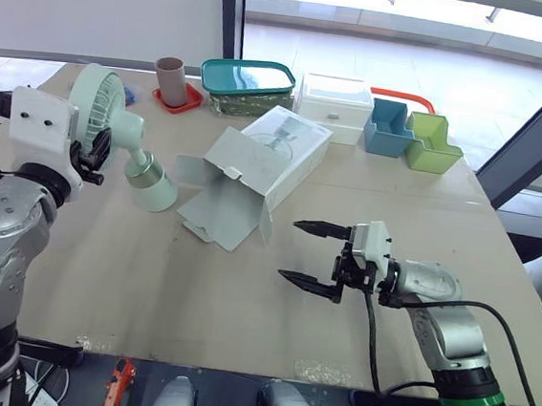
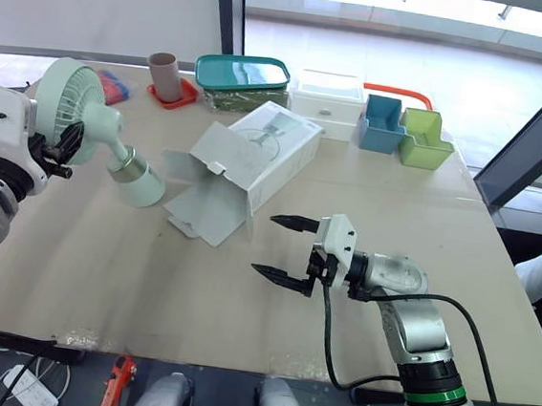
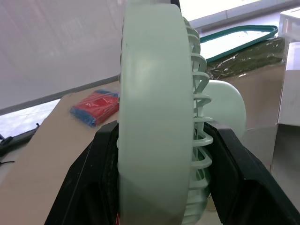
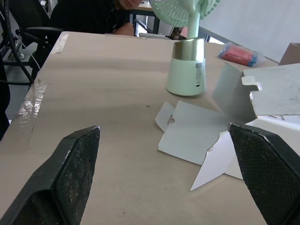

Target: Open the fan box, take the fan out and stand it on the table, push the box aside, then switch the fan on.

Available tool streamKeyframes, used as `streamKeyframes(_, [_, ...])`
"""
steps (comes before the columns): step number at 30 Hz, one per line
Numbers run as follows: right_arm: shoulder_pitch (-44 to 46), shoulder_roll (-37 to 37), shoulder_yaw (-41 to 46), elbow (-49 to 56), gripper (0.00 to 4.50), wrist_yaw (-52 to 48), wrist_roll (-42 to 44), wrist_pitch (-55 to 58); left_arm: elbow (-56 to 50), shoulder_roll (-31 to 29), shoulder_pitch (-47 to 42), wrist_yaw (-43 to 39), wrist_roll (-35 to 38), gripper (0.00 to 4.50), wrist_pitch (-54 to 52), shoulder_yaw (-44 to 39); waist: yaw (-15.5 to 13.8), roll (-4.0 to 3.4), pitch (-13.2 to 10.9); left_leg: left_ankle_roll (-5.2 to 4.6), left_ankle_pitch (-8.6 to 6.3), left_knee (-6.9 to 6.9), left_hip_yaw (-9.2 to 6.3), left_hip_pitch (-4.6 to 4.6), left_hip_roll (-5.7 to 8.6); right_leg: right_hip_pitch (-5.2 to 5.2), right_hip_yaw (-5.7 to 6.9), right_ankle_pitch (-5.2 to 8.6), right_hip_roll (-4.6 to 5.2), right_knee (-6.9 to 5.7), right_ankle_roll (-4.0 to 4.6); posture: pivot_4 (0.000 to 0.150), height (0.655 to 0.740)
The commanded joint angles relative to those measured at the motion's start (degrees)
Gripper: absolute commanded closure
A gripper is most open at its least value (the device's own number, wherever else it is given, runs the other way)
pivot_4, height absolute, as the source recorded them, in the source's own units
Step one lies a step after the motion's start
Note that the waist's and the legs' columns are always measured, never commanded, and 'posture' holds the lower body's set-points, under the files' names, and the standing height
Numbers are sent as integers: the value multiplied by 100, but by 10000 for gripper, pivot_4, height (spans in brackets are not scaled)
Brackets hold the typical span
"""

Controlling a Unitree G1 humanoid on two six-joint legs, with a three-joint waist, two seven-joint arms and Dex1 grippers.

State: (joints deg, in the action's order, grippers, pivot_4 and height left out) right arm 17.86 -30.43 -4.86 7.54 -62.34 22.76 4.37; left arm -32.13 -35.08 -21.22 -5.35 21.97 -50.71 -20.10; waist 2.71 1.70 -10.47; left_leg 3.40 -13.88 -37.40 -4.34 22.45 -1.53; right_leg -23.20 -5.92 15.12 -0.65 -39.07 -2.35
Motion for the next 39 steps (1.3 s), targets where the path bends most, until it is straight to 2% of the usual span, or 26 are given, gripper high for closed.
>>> streamKeyframes(1, [-3,-25,67,204,0,43,5,-74,165,362,-101,-125,284,24322,104,-90,0,-1,1,0,0,0,0,0,0,0,0,0,0,0,0,1500,7400])
streamKeyframes(4, [-35,-44,85,223,0,79,-15,-72,301,718,-174,-61,523,24322,3,-292,-1,-3,3,0,0,-1,-2,-1,0,2,1,-1,0,0,-1,1500,7400])
streamKeyframes(8, [-48,-59,101,224,0,87,-28,-74,495,793,-169,-88,542,24322,4,-340,-1,-6,7,0,0,-2,-3,-4,-1,5,0,-2,-1,0,-1,1500,7400])
streamKeyframes(15, [-47,-92,106,206,0,99,-33,-87,759,528,-37,-258,301,24322,349,-261,0,-8,8,1,1,-2,-2,-12,0,11,0,-2,-1,0,-2,1500,7400])
streamKeyframes(26, [-8,-88,77,184,0,92,-31,-80,986,433,7,-380,354,24322,550,-381,4,-12,10,1,1,-2,0,-17,-1,14,-2,-2,-3,0,-3,1500,7400])
streamKeyframes(28, [0,-82,67,190,0,96,-34,-75,989,445,6,-359,349,15135,575,-395,6,-13,11,1,1,-2,0,-18,-1,14,-2,-2,-3,0,-3,1500,7400])
streamKeyframes(30, [1,-81,68,191,0,100,-37,-78,1002,430,0,-334,294,11070,655,-386,12,-12,9,1,1,-2,2,-18,-2,13,-4,-2,-4,0,-3,1500,7400])
streamKeyframes(31, [-2,-80,67,195,0,104,-42,-83,1016,383,-2,-375,233,6139,755,-348,12,-7,7,1,1,-2,3,-16,-3,11,-4,-2,-5,0,-3,1500,7400])
streamKeyframes(33, [-7,-76,64,210,0,115,-44,-78,1048,348,-12,-425,179,550,854,-316,2,0,3,1,1,-2,-3,-4,-4,4,0,-1,-5,0,-3,1500,7400])
streamKeyframes(39, [-35,-73,50,243,0,137,-52,-68,1092,343,-25,-503,89,550,965,-260,0,0,3,0,-1,0,-7,3,-1,-1,4,-1,0,2,-3,1500,7400])
